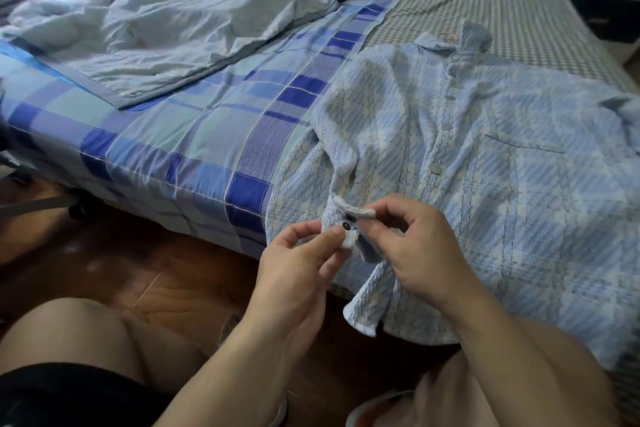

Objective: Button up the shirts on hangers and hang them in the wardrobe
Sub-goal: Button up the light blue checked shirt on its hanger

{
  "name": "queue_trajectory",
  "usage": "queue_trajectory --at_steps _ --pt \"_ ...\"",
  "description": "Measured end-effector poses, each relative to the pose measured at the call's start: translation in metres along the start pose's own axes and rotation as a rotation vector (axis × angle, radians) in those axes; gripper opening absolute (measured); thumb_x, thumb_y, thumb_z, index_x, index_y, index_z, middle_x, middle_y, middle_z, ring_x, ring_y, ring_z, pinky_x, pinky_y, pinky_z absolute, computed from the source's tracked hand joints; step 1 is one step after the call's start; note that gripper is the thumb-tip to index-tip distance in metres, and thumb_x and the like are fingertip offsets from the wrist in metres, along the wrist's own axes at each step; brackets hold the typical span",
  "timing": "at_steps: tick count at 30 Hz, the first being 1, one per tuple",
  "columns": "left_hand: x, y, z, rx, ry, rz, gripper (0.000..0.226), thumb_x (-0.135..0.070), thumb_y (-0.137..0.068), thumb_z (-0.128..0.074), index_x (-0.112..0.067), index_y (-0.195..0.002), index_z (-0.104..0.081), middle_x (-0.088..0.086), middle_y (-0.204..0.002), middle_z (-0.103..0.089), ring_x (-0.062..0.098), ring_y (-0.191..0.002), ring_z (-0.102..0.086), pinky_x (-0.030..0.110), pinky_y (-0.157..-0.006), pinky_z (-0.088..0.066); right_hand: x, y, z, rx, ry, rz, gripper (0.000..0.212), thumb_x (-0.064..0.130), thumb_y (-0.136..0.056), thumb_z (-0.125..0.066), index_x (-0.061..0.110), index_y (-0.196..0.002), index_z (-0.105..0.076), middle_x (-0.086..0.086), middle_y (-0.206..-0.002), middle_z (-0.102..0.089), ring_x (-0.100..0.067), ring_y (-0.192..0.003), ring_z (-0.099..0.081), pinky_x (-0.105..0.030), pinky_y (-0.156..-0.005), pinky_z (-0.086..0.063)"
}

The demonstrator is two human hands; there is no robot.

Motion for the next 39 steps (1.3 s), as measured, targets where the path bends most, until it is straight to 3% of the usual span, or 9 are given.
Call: queue_trajectory --at_steps 6,11,16,22,26,30,34,38,39 --pt "0.001 -0.002 0.005 -0.039 -0.062 -0.021 0.023 0.011 -0.083 -0.071 -0.007 -0.085 -0.056 0.011 -0.076 -0.070 0.017 -0.066 -0.071 0.024 -0.061 -0.060 0.003 0.000 0.000 0.054 0.363 0.336 0.008 0.010 -0.086 -0.079 0.017 -0.087 -0.077 0.017 -0.077 -0.060 -0.005 -0.077 -0.058 -0.017 -0.071 -0.045" --pt "0.002 0.000 0.007 -0.043 -0.168 -0.084 0.011 0.002 -0.089 -0.070 -0.004 -0.086 -0.062 0.018 -0.084 -0.068 0.023 -0.077 -0.069 0.033 -0.078 -0.061 0.003 0.008 -0.005 0.035 0.610 0.457 0.008 0.006 -0.084 -0.076 0.013 -0.087 -0.073 0.008 -0.082 -0.058 -0.008 -0.078 -0.048 -0.024 -0.069 -0.045" --pt "0.008 -0.008 0.003 -0.014 -0.176 -0.050 0.030 -0.008 -0.081 -0.081 -0.007 -0.097 -0.055 0.010 -0.076 -0.063 0.016 -0.065 -0.063 0.027 -0.070 -0.055 0.006 0.016 -0.020 0.076 0.705 0.531 0.005 0.011 -0.094 -0.062 0.012 -0.089 -0.065 0.001 -0.087 -0.054 -0.016 -0.083 -0.047 -0.035 -0.071 -0.048" --pt "0.009 -0.029 0.016 0.006 -0.148 0.049 0.023 0.002 -0.088 -0.071 -0.007 -0.103 -0.056 0.006 -0.078 -0.070 0.015 -0.066 -0.068 0.026 -0.063 -0.056 -0.014 0.012 -0.017 0.178 0.354 0.217 0.025 0.015 -0.090 -0.066 0.026 -0.110 -0.077 0.017 -0.104 -0.056 -0.005 -0.108 -0.055 -0.014 -0.094 -0.041" --pt "0.016 -0.031 0.025 -0.012 -0.256 -0.009 0.023 0.000 -0.094 -0.067 -0.002 -0.116 -0.059 0.017 -0.099 -0.075 0.024 -0.083 -0.073 0.039 -0.078 -0.060 -0.015 0.007 -0.003 0.050 0.251 0.024 0.022 0.011 -0.097 -0.063 0.027 -0.102 -0.077 0.017 -0.099 -0.063 -0.001 -0.094 -0.061 -0.015 -0.081 -0.049" --pt "0.025 -0.037 0.026 0.041 -0.270 0.082 0.011 0.001 -0.100 -0.057 0.001 -0.104 -0.067 0.012 -0.090 -0.076 0.015 -0.073 -0.073 0.024 -0.064 -0.056 -0.025 0.005 0.007 -0.030 0.227 -0.172 0.025 0.012 -0.099 -0.060 0.031 -0.092 -0.075 0.019 -0.098 -0.066 0.009 -0.089 -0.059 -0.006 -0.067 -0.044" --pt "0.023 -0.042 0.031 -0.004 -0.415 0.021 0.009 -0.005 -0.099 -0.063 -0.002 -0.107 -0.065 0.011 -0.092 -0.076 0.016 -0.073 -0.073 0.026 -0.061 -0.057 -0.027 0.005 0.011 -0.055 0.232 -0.232 0.025 0.013 -0.099 -0.060 0.032 -0.092 -0.074 0.018 -0.096 -0.066 0.004 -0.076 -0.062 -0.009 -0.060 -0.042" --pt "0.020 -0.043 0.038 -0.061 -0.588 -0.202 0.023 -0.017 -0.093 -0.072 -0.029 -0.108 -0.059 0.010 -0.101 -0.076 0.025 -0.085 -0.073 0.047 -0.078 -0.061 -0.027 0.006 0.015 -0.069 0.185 -0.250 0.024 0.011 -0.100 -0.057 0.029 -0.094 -0.073 0.010 -0.090 -0.068 -0.004 -0.041 -0.048 -0.014 -0.042 -0.038" --pt "0.019 -0.042 0.037 -0.050 -0.606 -0.257 0.024 -0.017 -0.093 -0.072 -0.034 -0.104 -0.058 0.008 -0.097 -0.076 0.024 -0.079 -0.069 0.048 -0.073 -0.057 -0.027 0.005 0.015 -0.068 0.180 -0.254 0.024 0.011 -0.101 -0.057 0.028 -0.095 -0.073 0.008 -0.089 -0.068 -0.003 -0.038 -0.044 -0.014 -0.041 -0.036"
Point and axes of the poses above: each hand's wrist, its own y-axis away from the middle knuckle, its own z-axis out of the back of the hand, x = y × z, the point moved 4 cm from there along -y, towards the middle knuckle
